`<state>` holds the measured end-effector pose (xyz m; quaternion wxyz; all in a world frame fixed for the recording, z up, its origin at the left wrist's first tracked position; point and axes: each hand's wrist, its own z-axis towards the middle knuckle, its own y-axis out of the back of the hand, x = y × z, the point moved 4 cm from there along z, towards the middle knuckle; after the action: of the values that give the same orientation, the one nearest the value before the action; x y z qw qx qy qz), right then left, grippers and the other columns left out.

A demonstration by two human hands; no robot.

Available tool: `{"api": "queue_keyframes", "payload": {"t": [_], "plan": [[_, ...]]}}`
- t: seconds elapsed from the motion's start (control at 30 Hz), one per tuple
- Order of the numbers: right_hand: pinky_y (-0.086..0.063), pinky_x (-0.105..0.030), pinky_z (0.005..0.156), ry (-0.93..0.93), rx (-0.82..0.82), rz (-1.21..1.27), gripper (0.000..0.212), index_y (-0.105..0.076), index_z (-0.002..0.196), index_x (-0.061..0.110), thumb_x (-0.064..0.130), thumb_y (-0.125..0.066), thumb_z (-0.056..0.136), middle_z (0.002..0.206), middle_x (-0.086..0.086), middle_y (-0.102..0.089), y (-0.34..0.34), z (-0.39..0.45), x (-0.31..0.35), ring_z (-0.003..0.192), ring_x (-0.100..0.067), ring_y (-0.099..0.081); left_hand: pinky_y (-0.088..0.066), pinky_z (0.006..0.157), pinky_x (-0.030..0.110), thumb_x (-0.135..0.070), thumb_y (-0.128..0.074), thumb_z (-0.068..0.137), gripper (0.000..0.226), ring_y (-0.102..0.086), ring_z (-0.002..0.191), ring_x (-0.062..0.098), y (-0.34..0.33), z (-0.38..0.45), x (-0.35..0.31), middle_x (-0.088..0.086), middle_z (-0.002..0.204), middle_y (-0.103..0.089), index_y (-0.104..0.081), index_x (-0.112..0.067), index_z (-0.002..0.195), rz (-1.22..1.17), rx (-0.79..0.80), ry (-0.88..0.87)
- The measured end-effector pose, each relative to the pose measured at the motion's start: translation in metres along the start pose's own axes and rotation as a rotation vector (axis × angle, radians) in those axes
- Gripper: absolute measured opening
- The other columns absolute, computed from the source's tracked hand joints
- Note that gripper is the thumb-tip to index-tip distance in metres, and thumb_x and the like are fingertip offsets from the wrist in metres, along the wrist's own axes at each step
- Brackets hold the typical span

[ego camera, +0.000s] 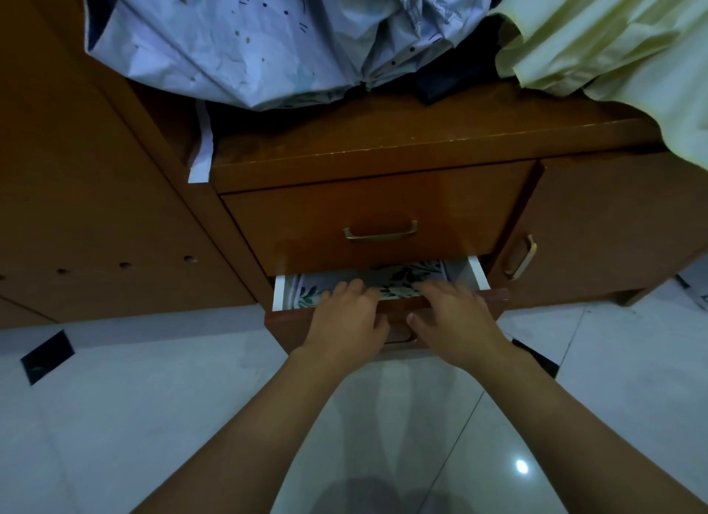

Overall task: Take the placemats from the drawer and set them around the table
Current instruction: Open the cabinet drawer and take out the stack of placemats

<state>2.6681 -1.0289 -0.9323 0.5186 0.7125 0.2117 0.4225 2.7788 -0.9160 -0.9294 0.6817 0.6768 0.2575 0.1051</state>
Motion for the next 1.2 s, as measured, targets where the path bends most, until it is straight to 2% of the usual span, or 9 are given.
{"api": "queue_keyframes", "payload": {"t": [0.2, 0.4, 0.57, 0.7, 0.83, 0.97, 1.1, 1.2], "plan": [[-0.028, -0.043, 0.112, 0.056, 0.009, -0.01, 0.053, -0.046, 0.141, 0.024, 0.039, -0.059, 0.091, 0.138, -0.001, -0.052, -0.011, 0.009, 0.009, 0.128, -0.025, -0.042, -0.039, 0.087, 0.036, -0.036, -0.05, 0.092, 0.041, -0.049, 0.109, 0.025, 0.002, -0.008, 0.016, 0.006, 0.116, -0.054, -0.057, -0.017, 0.128, 0.022, -0.011, 0.042], [-0.037, -0.04, 0.102, 0.017, -0.014, -0.031, 0.047, -0.053, 0.136, 0.024, 0.036, -0.06, 0.091, 0.129, -0.004, -0.055, -0.012, 0.014, 0.009, 0.122, -0.027, -0.045, -0.039, 0.093, 0.039, -0.038, -0.05, 0.093, 0.042, -0.048, 0.113, 0.026, 0.01, -0.011, 0.026, 0.005, 0.118, -0.054, -0.055, -0.018, 0.129, 0.046, -0.016, 0.079], [-0.04, -0.039, 0.097, 0.017, 0.01, -0.03, 0.045, -0.057, 0.132, 0.025, 0.039, -0.063, 0.089, 0.121, -0.005, -0.057, -0.011, 0.014, 0.008, 0.117, -0.027, -0.048, -0.039, 0.087, 0.036, -0.041, -0.05, 0.092, 0.038, -0.052, 0.106, 0.025, 0.009, -0.015, 0.024, 0.004, 0.111, -0.056, -0.06, -0.02, 0.122, 0.063, -0.002, 0.059], [-0.043, -0.039, 0.093, 0.024, 0.0, -0.036, 0.038, -0.065, 0.12, 0.024, 0.041, -0.065, 0.086, 0.112, -0.004, -0.062, -0.009, 0.012, 0.008, 0.11, -0.027, -0.052, -0.04, 0.082, 0.034, -0.04, -0.055, 0.09, 0.034, -0.052, 0.106, 0.025, 0.01, -0.016, 0.021, 0.005, 0.11, -0.056, -0.061, -0.019, 0.117, 0.082, 0.01, 0.053], [-0.052, -0.037, 0.08, 0.008, 0.023, -0.005, 0.025, -0.071, 0.095, 0.021, 0.044, -0.068, 0.084, 0.094, -0.001, -0.068, -0.006, 0.01, 0.007, 0.092, -0.021, -0.061, -0.048, 0.077, 0.033, -0.038, -0.059, 0.088, 0.029, -0.055, 0.098, 0.024, 0.011, -0.017, 0.018, 0.004, 0.103, -0.058, -0.064, -0.018, 0.107, 0.08, 0.04, 0.037], [-0.053, -0.033, 0.077, 0.025, 0.102, 0.03, 0.026, -0.074, 0.095, 0.021, 0.043, -0.072, 0.082, 0.092, 0.001, -0.07, -0.001, 0.005, 0.007, 0.085, -0.017, -0.062, -0.054, 0.077, 0.036, -0.042, -0.062, 0.087, 0.026, -0.057, 0.088, 0.019, 0.013, -0.018, 0.018, 0.001, 0.097, -0.06, -0.065, -0.019, 0.098, 0.042, 0.062, 0.037], [-0.053, -0.032, 0.073, 0.048, 0.176, 0.064, 0.025, -0.073, 0.09, 0.021, 0.044, -0.074, 0.08, 0.086, 0.003, -0.067, 0.002, -0.001, 0.004, 0.079, -0.013, -0.06, -0.053, 0.075, 0.036, -0.044, -0.064, 0.086, 0.024, -0.057, 0.086, 0.02, 0.014, -0.02, 0.015, 0.001, 0.094, -0.061, -0.064, -0.02, 0.092, 0.059, 0.096, -0.011], [-0.049, -0.027, 0.065, 0.075, 0.213, 0.057, 0.022, -0.072, 0.085, 0.025, 0.045, -0.076, 0.078, 0.08, 0.008, -0.065, 0.001, -0.003, 0.003, 0.074, -0.008, -0.059, -0.05, 0.073, 0.032, -0.044, -0.064, 0.086, 0.023, -0.056, 0.086, 0.019, 0.014, -0.023, 0.015, -0.001, 0.092, -0.06, -0.063, -0.022, 0.091, 0.064, 0.126, -0.061]]}}
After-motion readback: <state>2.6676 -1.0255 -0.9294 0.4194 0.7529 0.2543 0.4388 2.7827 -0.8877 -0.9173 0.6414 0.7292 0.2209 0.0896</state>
